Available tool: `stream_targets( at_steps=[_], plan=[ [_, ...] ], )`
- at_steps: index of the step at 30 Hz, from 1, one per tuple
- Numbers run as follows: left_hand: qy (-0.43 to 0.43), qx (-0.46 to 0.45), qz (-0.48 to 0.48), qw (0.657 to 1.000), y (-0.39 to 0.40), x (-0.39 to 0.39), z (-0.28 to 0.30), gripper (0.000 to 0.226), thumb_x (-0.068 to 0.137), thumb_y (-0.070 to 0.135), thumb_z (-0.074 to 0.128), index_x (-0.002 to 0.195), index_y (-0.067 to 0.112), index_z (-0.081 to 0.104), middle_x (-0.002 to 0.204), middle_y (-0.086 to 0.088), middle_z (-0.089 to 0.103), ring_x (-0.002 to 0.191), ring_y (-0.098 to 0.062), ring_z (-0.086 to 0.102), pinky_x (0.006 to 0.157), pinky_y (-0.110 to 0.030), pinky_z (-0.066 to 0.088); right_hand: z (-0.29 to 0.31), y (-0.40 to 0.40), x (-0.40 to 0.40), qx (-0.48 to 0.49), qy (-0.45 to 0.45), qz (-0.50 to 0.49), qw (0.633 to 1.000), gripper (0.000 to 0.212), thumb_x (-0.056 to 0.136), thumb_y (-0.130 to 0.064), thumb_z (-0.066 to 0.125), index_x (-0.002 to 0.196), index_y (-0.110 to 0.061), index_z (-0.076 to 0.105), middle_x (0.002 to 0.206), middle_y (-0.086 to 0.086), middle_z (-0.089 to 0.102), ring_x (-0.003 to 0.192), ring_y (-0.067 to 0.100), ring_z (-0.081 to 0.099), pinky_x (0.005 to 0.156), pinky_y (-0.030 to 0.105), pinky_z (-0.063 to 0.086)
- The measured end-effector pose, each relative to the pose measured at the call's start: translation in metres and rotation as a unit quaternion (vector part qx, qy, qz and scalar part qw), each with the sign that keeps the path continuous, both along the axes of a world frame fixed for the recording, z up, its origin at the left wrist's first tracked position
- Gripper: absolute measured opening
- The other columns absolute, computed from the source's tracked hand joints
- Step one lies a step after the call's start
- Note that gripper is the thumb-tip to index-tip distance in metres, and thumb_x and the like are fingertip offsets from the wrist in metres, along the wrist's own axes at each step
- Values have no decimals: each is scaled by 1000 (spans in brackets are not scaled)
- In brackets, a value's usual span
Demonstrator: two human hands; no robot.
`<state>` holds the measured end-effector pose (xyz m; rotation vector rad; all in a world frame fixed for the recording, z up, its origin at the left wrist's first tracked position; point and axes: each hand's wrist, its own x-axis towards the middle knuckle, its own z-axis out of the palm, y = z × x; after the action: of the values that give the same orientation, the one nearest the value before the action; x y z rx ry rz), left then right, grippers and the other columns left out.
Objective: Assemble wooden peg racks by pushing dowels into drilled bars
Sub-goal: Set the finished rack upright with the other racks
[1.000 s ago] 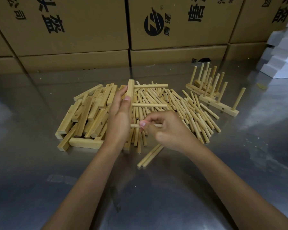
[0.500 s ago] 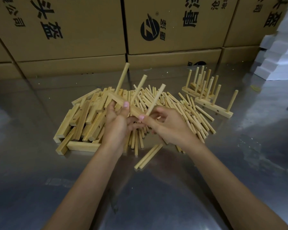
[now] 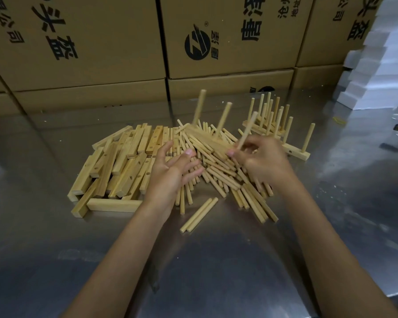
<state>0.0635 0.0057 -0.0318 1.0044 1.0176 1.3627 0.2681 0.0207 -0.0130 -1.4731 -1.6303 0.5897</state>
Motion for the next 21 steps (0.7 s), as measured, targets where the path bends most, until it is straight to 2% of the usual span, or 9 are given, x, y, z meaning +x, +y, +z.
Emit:
stream_targets(
  at_steps=[2, 5, 7, 12, 17, 21],
  plan=[
    [4, -6, 8, 1000, 2, 0, 0, 50, 98, 18, 65, 141, 28, 42, 118, -8, 72, 103, -20, 74, 86, -35, 61, -5, 6, 28, 19, -22, -102, 994, 8, 87, -30, 75, 92, -30, 69, 85, -17, 65, 72, -4, 61, 57, 10, 43],
    [2, -17, 17, 1000, 5, -1, -1, 36, 100, 11, 59, 131, 27, 49, 114, -9, 73, 100, -21, 74, 85, -38, 62, -17, 14, 70, 17, -68, -237, 969, 14, 87, -31, 75, 92, -18, 73, 89, 0, 70, 82, 18, 63, 71, 31, 49],
    [0, -16, 18, 1000, 5, 0, -2, 34, 100, 10, 58, 131, 24, 51, 112, -9, 74, 99, -22, 75, 85, -40, 62, -25, 16, 88, -2, -90, -288, 953, 16, 85, -29, 76, 90, -14, 74, 91, 9, 72, 80, 23, 59, 71, 31, 44],
    [-1, -21, 18, 1000, 7, -1, -4, 31, 100, 9, 58, 128, 22, 54, 111, -10, 73, 98, -24, 75, 87, -44, 61, -33, 17, 101, -33, -94, -315, 944, 18, 85, -24, 78, 97, -10, 77, 85, 9, 68, 76, 21, 50, 71, 26, 35],
    [0, -29, 18, 999, 10, -2, -6, 28, 99, 8, 59, 123, 23, 57, 103, -8, 77, 95, -25, 76, 86, -44, 61, -35, 16, 110, -52, -70, -337, 937, 26, 85, -23, 78, 104, -6, 76, 97, 16, 72, 77, 20, 49, 71, 27, 36],
    [9, -33, 15, 999, 11, -3, -8, 28, 98, 11, 62, 122, 24, 59, 96, -4, 78, 94, -24, 76, 82, -41, 62, -38, 17, 109, -87, -58, -325, 940, 21, 86, -19, 76, 101, -5, 76, 86, 12, 66, 80, 23, 52, 72, 29, 38]
  ],
)
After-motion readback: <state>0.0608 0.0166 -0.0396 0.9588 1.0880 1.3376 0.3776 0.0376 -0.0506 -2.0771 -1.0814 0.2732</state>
